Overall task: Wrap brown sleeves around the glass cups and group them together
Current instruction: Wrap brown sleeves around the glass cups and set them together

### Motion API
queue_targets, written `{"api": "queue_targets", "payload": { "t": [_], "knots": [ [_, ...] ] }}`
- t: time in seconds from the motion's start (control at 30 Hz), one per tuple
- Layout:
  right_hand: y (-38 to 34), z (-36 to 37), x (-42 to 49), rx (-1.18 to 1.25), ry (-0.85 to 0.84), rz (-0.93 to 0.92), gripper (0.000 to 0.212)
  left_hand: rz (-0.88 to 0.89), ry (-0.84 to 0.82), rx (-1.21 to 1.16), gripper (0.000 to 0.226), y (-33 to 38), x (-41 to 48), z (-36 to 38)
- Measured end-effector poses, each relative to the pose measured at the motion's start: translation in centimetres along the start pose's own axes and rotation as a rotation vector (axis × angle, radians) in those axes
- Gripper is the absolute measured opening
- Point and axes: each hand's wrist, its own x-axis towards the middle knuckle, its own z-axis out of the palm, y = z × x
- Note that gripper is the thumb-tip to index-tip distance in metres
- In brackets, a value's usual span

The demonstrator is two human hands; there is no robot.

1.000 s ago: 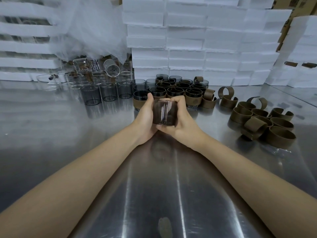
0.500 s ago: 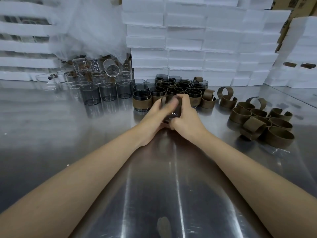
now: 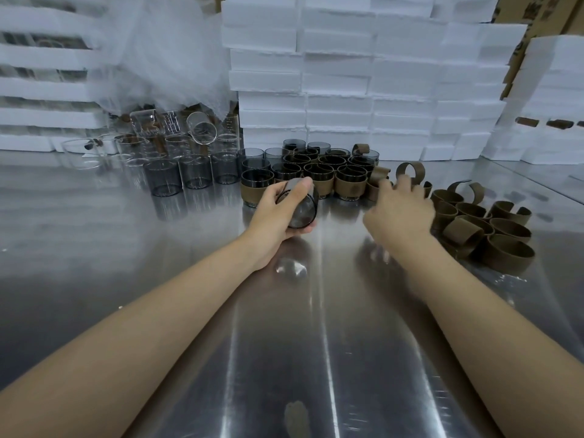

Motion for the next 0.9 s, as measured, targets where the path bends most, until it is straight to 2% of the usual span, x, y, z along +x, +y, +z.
{"api": "queue_targets", "payload": {
  "t": [0.13, 0.2, 0.27, 0.37, 0.5, 0.57, 0.7, 0.9],
  "knots": [
    [1.9, 0.4, 0.5, -0.018, -0.177, 0.154, 0.042, -0.009, 0.001, 0.038, 0.069, 0.0, 0.1, 0.1],
    [1.6, 0.5, 0.4, -0.002, -0.185, 0.137, 0.040, -0.029, 0.004, 0.045, 0.067, 0.0, 0.4, 0.0],
    [1.2, 0.4, 0.4, 0.077, -0.150, 0.080, 0.040, -0.054, 0.001, 0.023, 0.055, -0.1, 0.6, -0.1],
    [0.3, 0.2, 0.4, 0.384, -0.057, -0.038, 0.045, -0.071, -0.015, -0.022, 0.029, -0.2, 0.8, -0.3],
    [-0.6, -0.5, 0.6, 0.786, 0.040, -0.061, 0.043, -0.090, -0.060, -0.026, 0.026, -0.1, 0.7, -0.3],
    [-0.7, -0.4, 0.5, 0.753, 0.019, -0.067, 0.045, -0.101, -0.064, -0.012, 0.034, -0.1, 0.5, -0.2],
    [-0.7, 0.2, 0.2, 0.629, -0.131, -0.121, 0.043, -0.100, -0.047, -0.031, 0.058, -0.1, 0.5, -0.2],
    [-1.3, 0.3, -0.1, 0.604, -0.141, -0.155, 0.037, -0.026, -0.044, 0.018, 0.036, -0.2, 0.2, -0.2]
  ]
}}
